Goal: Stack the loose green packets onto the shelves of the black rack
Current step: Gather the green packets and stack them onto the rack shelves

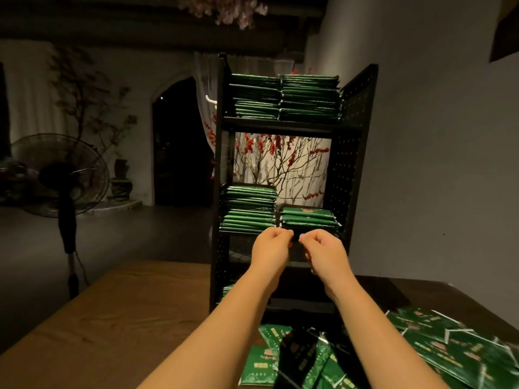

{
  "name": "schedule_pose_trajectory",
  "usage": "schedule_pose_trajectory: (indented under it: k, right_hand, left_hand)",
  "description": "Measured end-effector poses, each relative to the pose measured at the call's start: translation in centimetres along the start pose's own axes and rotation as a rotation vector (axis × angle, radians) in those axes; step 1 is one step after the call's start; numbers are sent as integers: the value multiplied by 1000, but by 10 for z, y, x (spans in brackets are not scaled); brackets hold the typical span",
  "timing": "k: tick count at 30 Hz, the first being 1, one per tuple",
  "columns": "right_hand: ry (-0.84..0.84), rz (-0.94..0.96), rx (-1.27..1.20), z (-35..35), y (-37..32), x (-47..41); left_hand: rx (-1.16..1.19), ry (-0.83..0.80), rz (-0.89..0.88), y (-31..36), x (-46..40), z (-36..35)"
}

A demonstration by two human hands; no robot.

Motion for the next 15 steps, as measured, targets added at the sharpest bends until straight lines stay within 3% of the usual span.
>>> schedule_pose_trajectory:
  k: [8, 15]
  right_hand:
    - [-172, 37, 170, -55, 18, 36]
    - [-255, -82, 377, -86, 74, 73]
  left_hand:
    - [-371, -67, -35, -33, 46, 49]
    - [-615, -123, 40, -99, 89, 84]
Point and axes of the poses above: each hand's wrist, its own x-axis away from the middle knuckle, its own z-axis out of the back of the hand, y = z × x, the point moved 2 cm from there along -x, towards the middle knuckle, and after that the axes turned 14 degrees about -y, right-handed, at the moved point
